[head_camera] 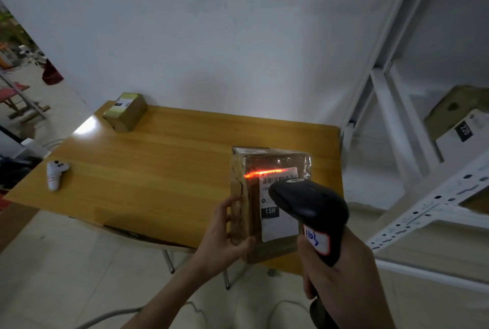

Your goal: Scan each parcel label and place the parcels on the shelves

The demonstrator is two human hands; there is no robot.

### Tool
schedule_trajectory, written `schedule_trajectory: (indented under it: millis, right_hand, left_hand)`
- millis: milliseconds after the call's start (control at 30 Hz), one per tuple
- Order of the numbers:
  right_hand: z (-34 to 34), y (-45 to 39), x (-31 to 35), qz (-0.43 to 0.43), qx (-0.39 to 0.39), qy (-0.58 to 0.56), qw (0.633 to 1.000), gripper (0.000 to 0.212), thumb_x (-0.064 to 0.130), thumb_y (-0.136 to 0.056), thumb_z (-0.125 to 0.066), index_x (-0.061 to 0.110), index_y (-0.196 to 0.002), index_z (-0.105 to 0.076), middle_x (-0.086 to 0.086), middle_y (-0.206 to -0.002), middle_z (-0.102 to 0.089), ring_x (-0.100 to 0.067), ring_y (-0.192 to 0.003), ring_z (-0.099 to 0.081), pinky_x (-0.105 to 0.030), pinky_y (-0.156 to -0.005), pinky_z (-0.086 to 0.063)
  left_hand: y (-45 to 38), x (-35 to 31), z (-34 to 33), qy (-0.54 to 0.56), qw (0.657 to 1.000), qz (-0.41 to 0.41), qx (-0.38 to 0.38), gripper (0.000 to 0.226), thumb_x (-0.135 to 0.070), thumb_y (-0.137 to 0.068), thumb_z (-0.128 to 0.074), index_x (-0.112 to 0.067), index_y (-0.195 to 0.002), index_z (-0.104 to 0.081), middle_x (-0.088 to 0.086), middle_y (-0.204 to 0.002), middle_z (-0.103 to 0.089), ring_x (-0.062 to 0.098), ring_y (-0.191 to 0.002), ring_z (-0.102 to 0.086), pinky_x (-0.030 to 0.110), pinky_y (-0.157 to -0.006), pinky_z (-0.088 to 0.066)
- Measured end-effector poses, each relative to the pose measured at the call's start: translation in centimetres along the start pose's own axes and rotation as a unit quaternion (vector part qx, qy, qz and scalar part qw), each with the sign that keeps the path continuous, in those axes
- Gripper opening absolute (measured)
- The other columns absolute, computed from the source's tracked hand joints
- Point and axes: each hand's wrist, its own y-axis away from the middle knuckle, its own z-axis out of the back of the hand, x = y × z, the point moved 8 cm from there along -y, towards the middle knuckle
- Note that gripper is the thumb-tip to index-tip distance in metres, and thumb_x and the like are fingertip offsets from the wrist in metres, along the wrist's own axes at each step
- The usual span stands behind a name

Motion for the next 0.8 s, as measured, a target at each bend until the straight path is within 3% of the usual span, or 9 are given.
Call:
schedule_trajectory:
  millis: [333, 667, 800]
  right_hand:
    - [0.5, -0.5, -1.5, 0.002, -0.011, -0.001, 1.0, 0.021, 0.006, -0.082, -0.07, 0.014, -0.072, -0.053, -0.008, -0.055, -0.055, -0.015, -0.047, -0.052, -0.026, -0.055, -0.045]
    - [1.5, -0.6, -1.5, 0.008, -0.01, -0.003, 1.0, 0.018, 0.006, -0.082, -0.069, 0.011, -0.072, -0.054, -0.009, -0.047, -0.054, -0.014, -0.036, -0.051, -0.03, -0.044, -0.048]
    - [2.9, -2.0, -3.2, -0.034, 0.0, -0.037, 0.999, 0.011, 0.006, -0.087, -0.062, 0.004, -0.081, -0.053, -0.01, -0.044, -0.054, -0.019, -0.033, -0.05, -0.026, -0.038, -0.044]
  left_hand:
    - [-0.3, -0.1, -0.1, 0.024, 1.0, 0.003, -0.017, 0.082, -0.053, -0.064, -0.078, -0.058, -0.129, -0.029, -0.013, -0.138, -0.037, 0.012, -0.126, -0.047, 0.028, -0.086, -0.055]
    - [0.3, -1.2, -0.1, 0.036, 0.999, -0.001, -0.025, 0.077, -0.054, -0.063, -0.077, -0.063, -0.124, -0.029, -0.035, -0.126, -0.042, -0.006, -0.117, -0.05, 0.019, -0.08, -0.054]
    - [0.8, -1.5, 0.3, 0.037, 0.998, 0.007, -0.04, 0.083, -0.069, -0.056, -0.077, -0.065, -0.122, -0.027, -0.035, -0.125, -0.042, -0.009, -0.114, -0.052, 0.02, -0.079, -0.055]
